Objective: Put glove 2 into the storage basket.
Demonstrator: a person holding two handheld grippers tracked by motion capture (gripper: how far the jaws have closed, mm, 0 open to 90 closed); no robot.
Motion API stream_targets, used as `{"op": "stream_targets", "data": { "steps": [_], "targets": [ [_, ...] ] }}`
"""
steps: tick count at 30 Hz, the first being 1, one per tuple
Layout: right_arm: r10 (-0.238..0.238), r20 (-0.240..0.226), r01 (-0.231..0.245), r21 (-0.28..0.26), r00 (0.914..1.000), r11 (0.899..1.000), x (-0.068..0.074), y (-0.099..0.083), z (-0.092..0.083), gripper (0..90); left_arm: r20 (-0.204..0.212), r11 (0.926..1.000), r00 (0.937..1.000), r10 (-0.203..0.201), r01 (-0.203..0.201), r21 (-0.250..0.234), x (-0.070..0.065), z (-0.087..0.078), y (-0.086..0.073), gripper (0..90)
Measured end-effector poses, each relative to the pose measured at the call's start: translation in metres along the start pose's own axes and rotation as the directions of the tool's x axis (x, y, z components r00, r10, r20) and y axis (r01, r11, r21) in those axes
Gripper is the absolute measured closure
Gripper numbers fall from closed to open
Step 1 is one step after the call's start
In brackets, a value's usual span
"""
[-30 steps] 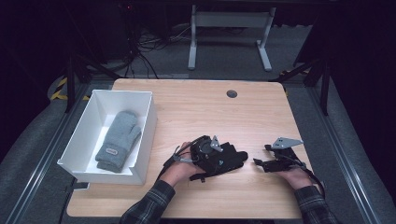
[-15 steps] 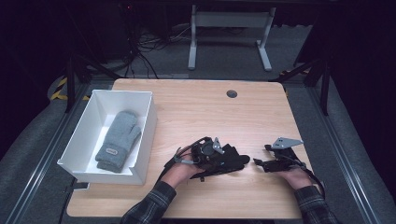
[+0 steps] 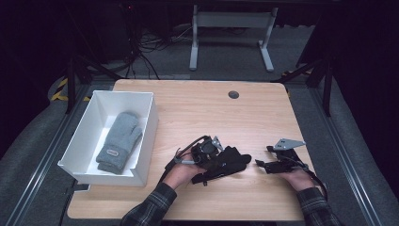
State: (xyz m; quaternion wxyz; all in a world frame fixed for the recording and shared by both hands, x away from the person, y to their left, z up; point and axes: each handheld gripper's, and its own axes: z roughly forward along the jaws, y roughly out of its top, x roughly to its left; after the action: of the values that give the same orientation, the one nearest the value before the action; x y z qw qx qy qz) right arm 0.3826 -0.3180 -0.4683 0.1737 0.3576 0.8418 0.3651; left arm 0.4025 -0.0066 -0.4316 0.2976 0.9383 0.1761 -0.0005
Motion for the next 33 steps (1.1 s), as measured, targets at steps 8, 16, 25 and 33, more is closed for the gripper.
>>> {"op": "stream_targets", "data": {
  "steps": [8, 16, 25, 33],
  "targets": [
    [0.0, 0.0, 0.0, 0.0, 1.0, 1.0, 0.0, 0.0, 0.0, 20.7, -0.027, 0.9963, 0.9982, -0.054, 0.052, -0.068, 0.0, -0.03, 0.006, 69.1],
    [0.001, 0.0, -0.001, 0.0, 1.0, 1.0, 0.0, 0.0, 0.0, 20.7, -0.082, 0.989, 0.9907, -0.109, 0.1, -0.11, 0.005, -0.083, 0.016, 69.0],
    [0.001, 0.0, -0.001, 0.0, 1.0, 1.0, 0.0, 0.0, 0.0, 20.7, -0.17, 0.9784, 0.9709, -0.169, 0.144, -0.149, 0.014, -0.144, 0.017, 68.9],
    [0.001, 0.001, -0.001, -0.001, 1.0, 1.0, 0.0, 0.0, 0.0, 21.1, -0.252, 0.9581, 0.9327, -0.258, 0.213, -0.191, 0.035, -0.209, -0.006, 68.9]
  ]
}}
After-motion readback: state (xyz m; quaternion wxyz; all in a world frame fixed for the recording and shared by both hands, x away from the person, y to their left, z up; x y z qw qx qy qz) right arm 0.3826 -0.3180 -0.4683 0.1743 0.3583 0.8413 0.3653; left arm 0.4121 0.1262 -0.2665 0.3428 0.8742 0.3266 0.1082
